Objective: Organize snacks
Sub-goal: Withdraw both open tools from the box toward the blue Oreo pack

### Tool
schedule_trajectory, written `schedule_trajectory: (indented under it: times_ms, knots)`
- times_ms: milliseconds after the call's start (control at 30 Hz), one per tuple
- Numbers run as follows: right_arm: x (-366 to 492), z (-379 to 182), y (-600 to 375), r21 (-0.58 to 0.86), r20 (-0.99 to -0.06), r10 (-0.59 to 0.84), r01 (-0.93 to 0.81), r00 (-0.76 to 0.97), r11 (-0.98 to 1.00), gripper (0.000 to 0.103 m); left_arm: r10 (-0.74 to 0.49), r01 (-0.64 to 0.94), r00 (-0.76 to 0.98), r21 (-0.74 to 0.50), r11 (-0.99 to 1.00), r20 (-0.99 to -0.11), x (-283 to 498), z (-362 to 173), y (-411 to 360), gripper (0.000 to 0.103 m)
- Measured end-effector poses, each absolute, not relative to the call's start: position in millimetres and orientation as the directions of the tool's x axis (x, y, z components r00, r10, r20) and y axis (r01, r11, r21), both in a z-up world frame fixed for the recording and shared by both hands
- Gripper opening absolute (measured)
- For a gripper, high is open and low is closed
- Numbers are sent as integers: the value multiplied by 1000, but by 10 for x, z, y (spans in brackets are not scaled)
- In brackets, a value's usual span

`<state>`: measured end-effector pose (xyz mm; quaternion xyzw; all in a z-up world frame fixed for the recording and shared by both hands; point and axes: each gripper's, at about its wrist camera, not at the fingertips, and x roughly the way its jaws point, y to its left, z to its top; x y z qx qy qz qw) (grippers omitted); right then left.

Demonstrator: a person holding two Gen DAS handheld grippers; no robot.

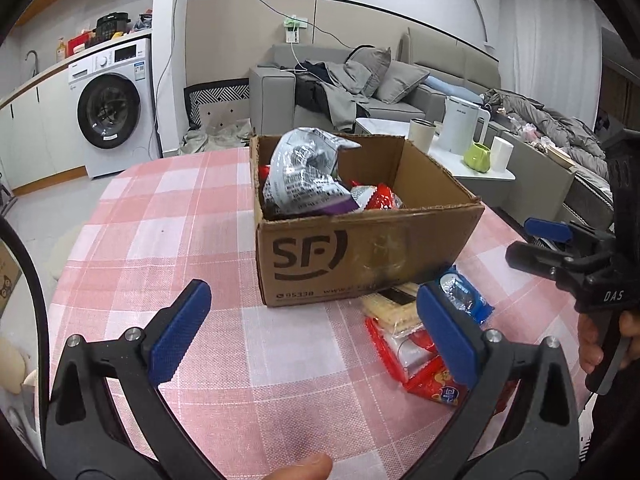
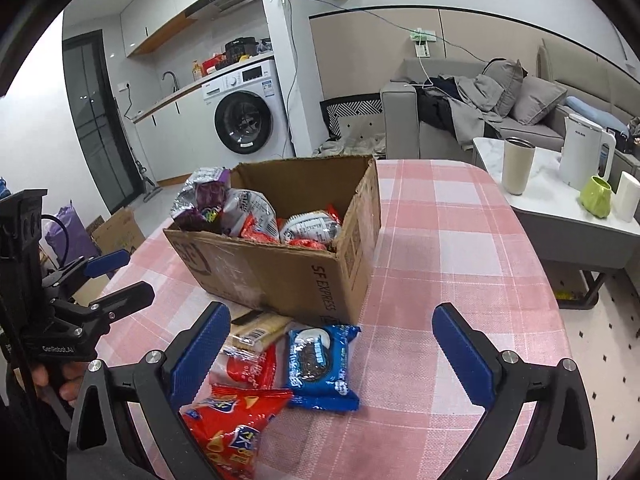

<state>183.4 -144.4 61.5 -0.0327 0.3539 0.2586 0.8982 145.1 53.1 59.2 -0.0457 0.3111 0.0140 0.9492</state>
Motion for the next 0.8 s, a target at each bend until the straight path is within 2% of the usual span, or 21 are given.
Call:
schedule_trajectory:
  times_ms: [567, 800]
  knots:
    - [2094, 61, -1355, 76, -792, 330, -453, 514, 888, 103, -9, -43, 769, -66, 997, -640, 1698, 457, 493, 102]
    - [2133, -105, -1289, 79, -816, 321, -457, 482, 886, 103, -9, -47, 759, -69, 997, -651, 1737, 396, 512, 102]
